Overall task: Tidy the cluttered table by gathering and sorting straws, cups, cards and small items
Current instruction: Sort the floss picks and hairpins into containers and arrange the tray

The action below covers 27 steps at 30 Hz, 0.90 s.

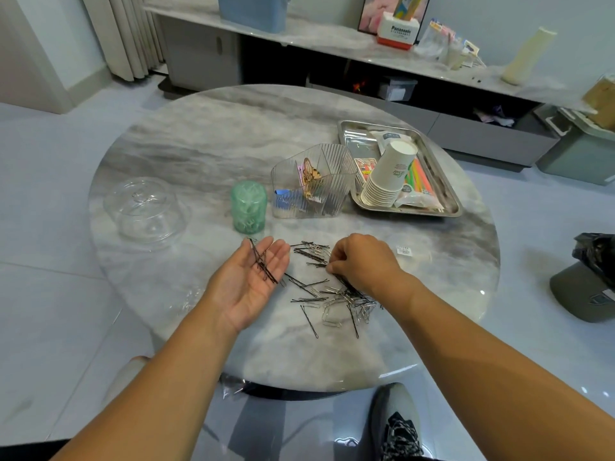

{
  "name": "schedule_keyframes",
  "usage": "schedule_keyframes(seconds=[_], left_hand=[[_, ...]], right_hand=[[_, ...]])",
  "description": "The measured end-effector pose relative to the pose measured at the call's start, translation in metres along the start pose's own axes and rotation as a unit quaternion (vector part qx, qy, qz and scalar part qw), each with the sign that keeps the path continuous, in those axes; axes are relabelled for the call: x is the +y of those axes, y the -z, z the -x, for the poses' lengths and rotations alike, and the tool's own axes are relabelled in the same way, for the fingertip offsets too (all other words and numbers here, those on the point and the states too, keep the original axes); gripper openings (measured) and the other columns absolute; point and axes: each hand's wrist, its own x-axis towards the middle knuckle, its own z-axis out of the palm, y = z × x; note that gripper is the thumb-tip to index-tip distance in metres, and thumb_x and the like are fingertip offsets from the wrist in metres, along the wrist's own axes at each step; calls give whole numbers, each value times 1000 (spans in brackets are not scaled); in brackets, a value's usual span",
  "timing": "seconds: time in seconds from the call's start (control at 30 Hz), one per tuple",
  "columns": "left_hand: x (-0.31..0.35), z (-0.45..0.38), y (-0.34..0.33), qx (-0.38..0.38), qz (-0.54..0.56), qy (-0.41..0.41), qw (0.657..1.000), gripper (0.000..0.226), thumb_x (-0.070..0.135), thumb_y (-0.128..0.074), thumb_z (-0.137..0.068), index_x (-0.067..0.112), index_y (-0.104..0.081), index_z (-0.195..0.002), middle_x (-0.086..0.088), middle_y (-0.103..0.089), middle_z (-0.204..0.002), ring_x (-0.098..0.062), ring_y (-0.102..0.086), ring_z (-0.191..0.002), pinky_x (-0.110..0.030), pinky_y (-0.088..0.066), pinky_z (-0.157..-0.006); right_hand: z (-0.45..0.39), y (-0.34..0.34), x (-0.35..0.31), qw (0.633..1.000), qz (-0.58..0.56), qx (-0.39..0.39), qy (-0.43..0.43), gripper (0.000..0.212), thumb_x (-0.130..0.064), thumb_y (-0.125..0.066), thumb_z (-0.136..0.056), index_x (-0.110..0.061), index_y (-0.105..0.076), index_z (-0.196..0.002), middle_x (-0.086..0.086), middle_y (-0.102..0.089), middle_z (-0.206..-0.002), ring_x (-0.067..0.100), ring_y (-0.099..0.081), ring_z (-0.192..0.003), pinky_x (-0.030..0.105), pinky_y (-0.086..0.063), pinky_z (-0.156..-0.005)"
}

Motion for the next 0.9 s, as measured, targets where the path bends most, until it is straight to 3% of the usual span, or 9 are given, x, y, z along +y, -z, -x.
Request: schedule_keyframes(seconds=[0.1, 0.27, 0.33, 0.4, 0.47, 0.53, 0.67, 0.77, 0.9], left_hand=[[1, -1, 3, 7, 3, -18, 1000, 41, 32, -42, -109, -2, -59, -125, -21, -72, -115, -31, -73, -104, -41, -56, -90], [1, 1, -1, 17, -9, -28, 999, 43, 34, -42, -108, -1, -60, -123, -21, -73, -114, -30, -73, -104, -40, -56, -91], [0, 1, -1, 20, -14, -27, 999, 43, 35, -42, -108, 0, -61, -124, -20, -73, -115, -30, -72, -107, -39, -55, -94], [1, 2, -2, 21, -20, -26, 999, 44, 37, -41, -108, 1, -60, -126, -19, -73, -117, -29, -70, -111, -39, -55, -95], [1, 3, -4, 19, -28, -25, 999, 46, 38, -40, -108, 2, -60, -128, -17, -73, -118, -27, -69, -113, -38, -54, -97], [0, 5, -8, 11, -32, -21, 999, 48, 40, -38, -108, 4, -59, -129, -14, -74, -114, -23, -72, -105, -36, -53, -96], [3, 7, -14, 5, -1, -26, 1000, 48, 38, -36, -109, 1, -58, -131, -15, -73, -105, -23, -75, -88, -37, -55, -91], [14, 6, -9, 39, 10, -48, 998, 42, 32, -39, -110, 1, -59, -129, -16, -73, -106, -27, -71, -101, -38, -56, -92], [26, 3, 1, 56, 15, -75, 995, 41, 33, -40, -110, 2, -62, -122, -14, -76, -95, -25, -73, -97, -35, -58, -86]], right_hand=[[-2, -1, -10, 999, 42, -9, 25, 12, -28, -72, -90, -24, -68, -79, -1, -71, -87, 22, -61, -87, 30, -36, -73], [-3, -4, -26, 971, 212, -17, 112, 6, -22, -58, -98, -18, -61, -100, 4, -60, -100, 28, -56, -94, 34, -33, -77], [-3, -4, -30, 990, 118, -33, 75, 10, -23, -55, -99, -14, -59, -104, 5, -65, -102, 30, -60, -97, 36, -41, -79], [-5, 0, -36, 995, -87, -42, 25, 12, -24, -53, -102, -14, -60, -99, 3, -67, -92, 23, -62, -86, 34, -48, -76], [-7, 4, -47, 969, -244, -30, 9, 20, -24, -58, -102, -17, -63, -84, -4, -64, -75, 7, -57, -63, 24, -46, -60], [-6, 5, -63, 948, -317, -34, 24, 23, -20, -66, -97, -19, -65, -74, -6, -64, -67, -3, -52, -51, 13, -43, -53], [-7, 2, -80, 906, -419, -57, 30, 14, -8, -67, -95, -10, -74, -84, 12, -76, -85, 12, -65, -71, 29, -57, -75], [-19, 8, -63, 947, -319, 29, 10, 10, -13, -67, -96, -16, -76, -101, -4, -73, -88, 5, -62, -73, 15, -47, -66], [-27, 5, -26, 980, -197, -16, -30, 18, -15, -71, -94, -25, -73, -109, -9, -65, -88, 9, -63, -76, 20, -44, -67]])
